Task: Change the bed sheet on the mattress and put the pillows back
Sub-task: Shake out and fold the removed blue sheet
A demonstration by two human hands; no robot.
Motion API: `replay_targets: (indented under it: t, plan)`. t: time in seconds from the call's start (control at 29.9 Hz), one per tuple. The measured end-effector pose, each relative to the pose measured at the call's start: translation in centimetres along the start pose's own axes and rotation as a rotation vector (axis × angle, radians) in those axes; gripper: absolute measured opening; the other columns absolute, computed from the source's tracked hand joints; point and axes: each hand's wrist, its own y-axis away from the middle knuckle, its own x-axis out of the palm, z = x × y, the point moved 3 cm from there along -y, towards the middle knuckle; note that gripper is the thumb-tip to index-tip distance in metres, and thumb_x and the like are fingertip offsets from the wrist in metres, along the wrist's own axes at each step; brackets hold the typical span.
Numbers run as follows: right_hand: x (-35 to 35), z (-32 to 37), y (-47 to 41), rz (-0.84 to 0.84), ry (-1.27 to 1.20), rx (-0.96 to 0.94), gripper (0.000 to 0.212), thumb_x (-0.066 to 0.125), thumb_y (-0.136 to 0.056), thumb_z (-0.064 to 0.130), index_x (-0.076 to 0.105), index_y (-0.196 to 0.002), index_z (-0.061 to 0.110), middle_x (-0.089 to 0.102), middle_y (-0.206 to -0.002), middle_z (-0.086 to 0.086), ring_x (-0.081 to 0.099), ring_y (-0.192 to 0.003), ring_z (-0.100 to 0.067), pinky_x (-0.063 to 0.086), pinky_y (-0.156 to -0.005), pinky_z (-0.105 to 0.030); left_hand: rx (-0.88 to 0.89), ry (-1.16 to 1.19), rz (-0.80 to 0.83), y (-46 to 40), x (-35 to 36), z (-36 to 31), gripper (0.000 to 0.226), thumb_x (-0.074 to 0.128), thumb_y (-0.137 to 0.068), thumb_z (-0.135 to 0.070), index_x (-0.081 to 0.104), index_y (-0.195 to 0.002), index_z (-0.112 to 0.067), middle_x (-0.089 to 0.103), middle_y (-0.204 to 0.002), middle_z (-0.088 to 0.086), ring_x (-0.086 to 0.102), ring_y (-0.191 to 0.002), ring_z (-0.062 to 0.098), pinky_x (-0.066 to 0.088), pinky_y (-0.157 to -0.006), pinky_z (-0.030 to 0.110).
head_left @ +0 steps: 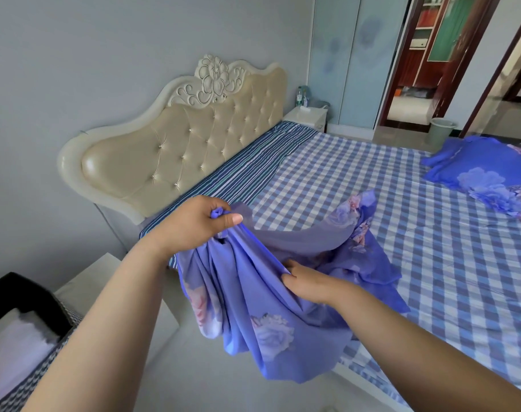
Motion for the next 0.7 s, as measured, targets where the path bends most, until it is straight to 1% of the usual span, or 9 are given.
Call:
replay_targets:
  t: [0.1, 0.23, 0.37, 0.4, 0.47, 0.53, 0.6, 0.67, 0.7]
  plan:
    - [0.9, -0.3, -0.9, 0.048, -0.052, 0.061, 0.050, 0.031, -0.089, 0.051, 0.044, -0.128, 0.023, 0.053, -0.129, 0.001, 0.050, -0.112, -0.021, 0.039, -0.099, -0.037, 0.009, -0.035, -0.197, 0.4, -1.9, -0.2, 0.032, 0.061, -0.091, -0.029, 0.058, -0.066, -0.010, 0.054, -0.045, -0.013, 0.044, -0.045, 0.004, 0.034, -0.049, 0.011]
    - [1.7, -0.9, -1.4, 0.103, -0.181, 0.120, 0.061, 0.035, -0.088, 0.057, 0.037, -0.139, 0.025, 0.042, -0.142, 0.005, 0.043, -0.123, -0.019, 0.033, -0.105, -0.035, -0.019, 0.024, -0.534, 1.0, -5.4, -0.1, 0.031, 0.060, -0.092, -0.032, 0.056, -0.063, -0.022, 0.061, -0.060, -0.001, 0.047, -0.053, 0.004, 0.040, -0.062, 0.025]
    - [0.2, -1.7, -1.3, 0.064, -0.181, 0.116, 0.057, 0.033, -0.093, 0.047, 0.032, -0.141, 0.017, 0.039, -0.139, 0.001, 0.041, -0.121, -0.019, 0.032, -0.100, -0.033, -0.069, 0.169, -0.832, 2.3, -8.2, 0.7, 0.029, 0.057, -0.093, -0.035, 0.052, -0.066, -0.026, 0.053, -0.063, -0.009, 0.047, -0.051, -0.004, 0.039, -0.057, 0.011]
    - [-1.0, -2.3, -1.8, -0.006, -0.181, 0.092, 0.052, 0.034, -0.095, 0.042, 0.037, -0.137, 0.013, 0.042, -0.137, -0.003, 0.043, -0.119, -0.019, 0.034, -0.098, -0.033, -0.093, 0.167, -0.840, 2.4, -8.6, 1.2, 0.028, 0.057, -0.094, -0.035, 0.053, -0.068, -0.025, 0.053, -0.064, -0.008, 0.048, -0.053, -0.002, 0.039, -0.057, 0.013]
    - [-5.0, -2.7, -1.2, -0.163, -0.218, 0.066, 0.026, 0.037, -0.098, 0.029, 0.052, -0.106, 0.009, 0.053, -0.106, -0.004, 0.048, -0.098, -0.019, 0.039, -0.084, -0.032, -0.191, 0.088, -0.760, 2.4, -8.5, 3.0, 0.028, 0.056, -0.094, -0.038, 0.058, -0.075, -0.017, 0.056, -0.066, -0.001, 0.050, -0.062, 0.013, 0.039, -0.063, 0.026]
    - [-10.0, -3.0, 0.3, -0.335, -0.221, 0.058, 0.018, 0.043, -0.094, 0.026, 0.048, -0.081, 0.015, 0.048, -0.089, -0.005, 0.048, -0.087, -0.020, 0.040, -0.078, -0.036, -0.277, 0.001, -0.654, 2.5, -7.4, 5.1, 0.032, 0.056, -0.093, -0.039, 0.061, -0.081, -0.009, 0.061, -0.070, 0.008, 0.052, -0.069, 0.025, 0.037, -0.067, 0.030]
    - [-14.3, -3.1, 2.1, -0.449, -0.186, 0.001, 0.014, 0.046, -0.093, 0.028, 0.055, -0.097, 0.018, 0.043, -0.111, -0.005, 0.048, -0.101, -0.019, 0.040, -0.090, -0.034, -0.317, -0.043, -0.575, 2.6, -5.7, 7.0, 0.036, 0.056, -0.093, -0.037, 0.061, -0.082, -0.004, 0.061, -0.072, 0.013, 0.055, -0.074, 0.030, 0.036, -0.067, 0.031]
    - [-17.0, -2.1, 4.0, -0.546, -0.096, -0.085, 0.033, 0.042, -0.098, 0.023, 0.051, -0.129, 0.018, 0.031, -0.124, 0.002, 0.040, -0.110, -0.013, 0.033, -0.098, -0.029, -0.346, -0.058, -0.549, 2.8, -4.2, 8.2, 0.034, 0.055, -0.094, -0.036, 0.060, -0.080, -0.005, 0.060, -0.072, 0.013, 0.056, -0.078, 0.032, 0.035, -0.068, 0.031]
    - [-17.4, -1.8, 4.3, -0.573, -0.054, -0.110, 0.038, 0.042, -0.098, 0.022, 0.047, -0.136, 0.016, 0.029, -0.124, 0.003, 0.038, -0.110, -0.011, 0.032, -0.098, -0.027, -0.360, -0.048, -0.566, 2.9, -3.8, 8.6, 0.033, 0.054, -0.094, -0.037, 0.059, -0.080, -0.007, 0.059, -0.072, 0.013, 0.056, -0.079, 0.033, 0.035, -0.068, 0.032]
